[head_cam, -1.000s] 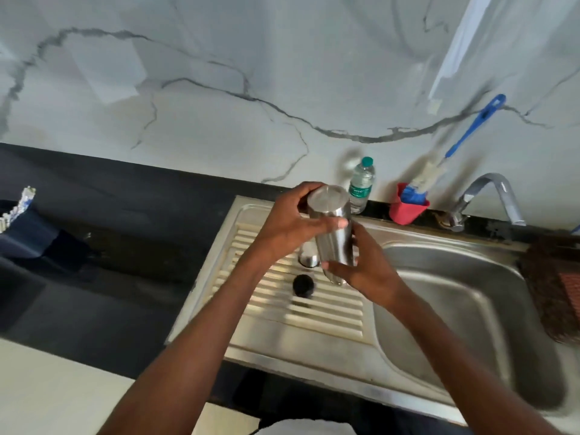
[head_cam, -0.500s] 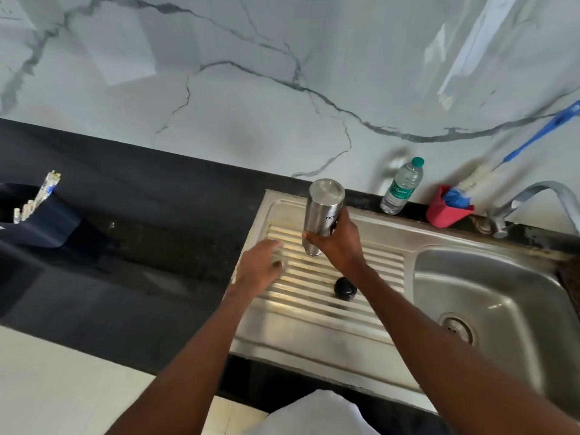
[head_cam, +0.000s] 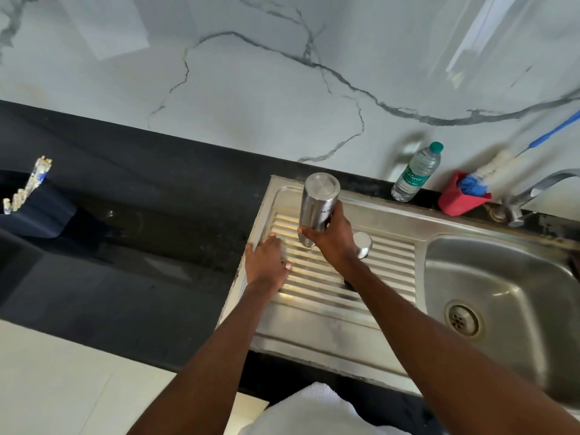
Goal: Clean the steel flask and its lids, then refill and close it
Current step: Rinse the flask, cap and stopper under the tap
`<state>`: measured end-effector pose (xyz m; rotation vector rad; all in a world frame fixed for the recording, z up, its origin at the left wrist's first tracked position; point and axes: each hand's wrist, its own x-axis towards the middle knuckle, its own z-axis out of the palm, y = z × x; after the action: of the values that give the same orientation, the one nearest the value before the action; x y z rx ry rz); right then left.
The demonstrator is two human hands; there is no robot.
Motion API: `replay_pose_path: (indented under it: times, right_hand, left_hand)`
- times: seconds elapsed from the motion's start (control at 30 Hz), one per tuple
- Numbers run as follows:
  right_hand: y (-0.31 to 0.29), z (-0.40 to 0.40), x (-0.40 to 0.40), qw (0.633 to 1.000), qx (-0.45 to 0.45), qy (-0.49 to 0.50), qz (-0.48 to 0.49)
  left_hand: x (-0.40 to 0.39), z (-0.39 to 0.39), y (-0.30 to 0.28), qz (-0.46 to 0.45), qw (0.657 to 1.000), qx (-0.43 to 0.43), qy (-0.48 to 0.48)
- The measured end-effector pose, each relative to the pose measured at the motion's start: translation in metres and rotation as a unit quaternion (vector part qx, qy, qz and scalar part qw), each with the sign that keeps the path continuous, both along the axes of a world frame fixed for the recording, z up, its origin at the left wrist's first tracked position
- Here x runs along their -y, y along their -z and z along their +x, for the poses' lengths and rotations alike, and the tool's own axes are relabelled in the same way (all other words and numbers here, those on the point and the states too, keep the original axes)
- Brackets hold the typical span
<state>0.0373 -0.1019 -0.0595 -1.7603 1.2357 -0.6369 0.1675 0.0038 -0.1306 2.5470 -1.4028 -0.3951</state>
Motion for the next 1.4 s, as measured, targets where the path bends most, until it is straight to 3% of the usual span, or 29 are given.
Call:
replay_pose_path:
  times: [0.67,0.8,0.9,1.03,1.2,1.3,1.4]
  right_hand:
    - [-0.001,-0.027,-0.006,1.0,0.002,-0.004,0.015]
    - [-0.003,-0.078,-0.011,0.993,0.025,0.105,-0.053]
    - [0.006,-0.117,-0.016,0.983,-0.035,0.154,-0.097]
    - [0.022,-0.127,-0.002,0.979,-0.155,0.089,-0.101]
    - [0.028,-0.104,0.031,0.936,-0.32,-0.134,-0.065]
    - [0.035,-0.102,0.045,0.926,-0.326,-0.18,-0.06]
    - [0.039,-0.11,0.042,0.96,-0.247,-0.108,-0.075]
  left_hand:
    - [-0.003,0.002,-0.011,0.017,0.999,0.014,0.03]
    - [-0.018,-0.019,-0.009,-0.119,0.991,0.002,0.065]
    - [-0.024,-0.051,-0.003,-0.162,0.978,-0.015,0.134]
    - [-0.013,-0.086,0.0,-0.114,0.98,0.007,0.165]
    - [-0.014,-0.099,-0.001,-0.077,0.985,0.036,0.151]
    - [-0.013,-0.1,-0.009,-0.053,0.987,0.018,0.147]
    - [-0.008,-0.099,-0.014,-0.005,0.992,-0.045,0.12]
